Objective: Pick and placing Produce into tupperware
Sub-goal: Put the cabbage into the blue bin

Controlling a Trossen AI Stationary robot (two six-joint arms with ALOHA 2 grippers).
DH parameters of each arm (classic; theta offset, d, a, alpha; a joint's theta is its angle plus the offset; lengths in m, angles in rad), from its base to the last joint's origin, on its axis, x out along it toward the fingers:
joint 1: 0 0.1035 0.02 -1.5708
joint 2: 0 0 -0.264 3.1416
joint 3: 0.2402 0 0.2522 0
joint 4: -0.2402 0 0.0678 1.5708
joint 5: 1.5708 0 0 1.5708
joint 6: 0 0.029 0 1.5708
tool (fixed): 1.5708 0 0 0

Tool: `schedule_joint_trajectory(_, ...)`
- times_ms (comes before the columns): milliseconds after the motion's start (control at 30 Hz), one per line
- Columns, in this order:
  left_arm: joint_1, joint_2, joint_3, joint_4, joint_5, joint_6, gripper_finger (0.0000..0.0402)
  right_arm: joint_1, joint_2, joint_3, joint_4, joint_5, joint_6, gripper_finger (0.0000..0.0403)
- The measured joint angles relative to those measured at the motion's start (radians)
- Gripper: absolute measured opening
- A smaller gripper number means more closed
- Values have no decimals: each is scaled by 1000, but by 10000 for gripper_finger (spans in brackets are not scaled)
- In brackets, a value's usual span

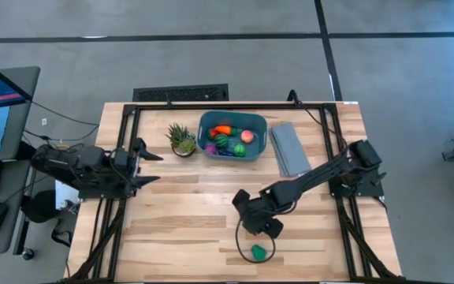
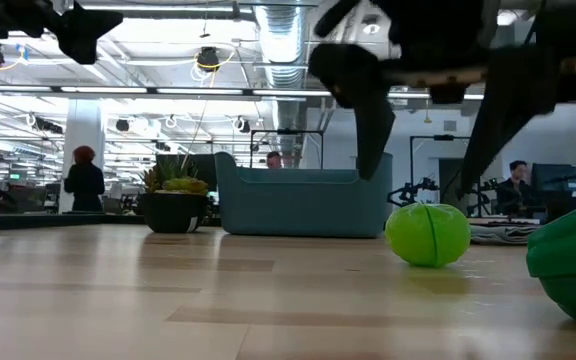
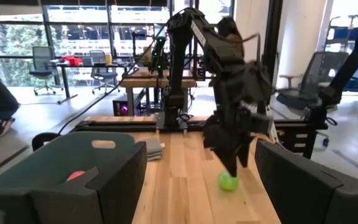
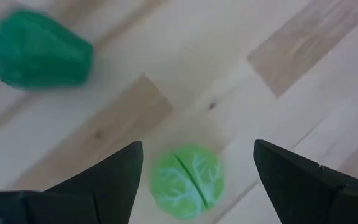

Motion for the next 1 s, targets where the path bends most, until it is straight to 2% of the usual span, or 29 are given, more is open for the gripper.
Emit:
schedule_joint_trajectory(167, 0, -22, 0, -15, 0, -2, 288, -14, 19, 7, -54, 16, -41, 329)
schedule_joint_trajectory(533, 0, -22, 0, -39, -5, 2, 288, -47, 35, 9, -55, -9, -89, 329)
schedule_joint_trajectory(667, 0, -22, 0, -44, -6, 2, 288, -44, 61, 12, -56, -39, -90, 329)
schedule_joint_trajectory(1000, 0, -24, 0, -59, -9, 1, 288, -66, 65, 7, -56, -33, -25, 329)
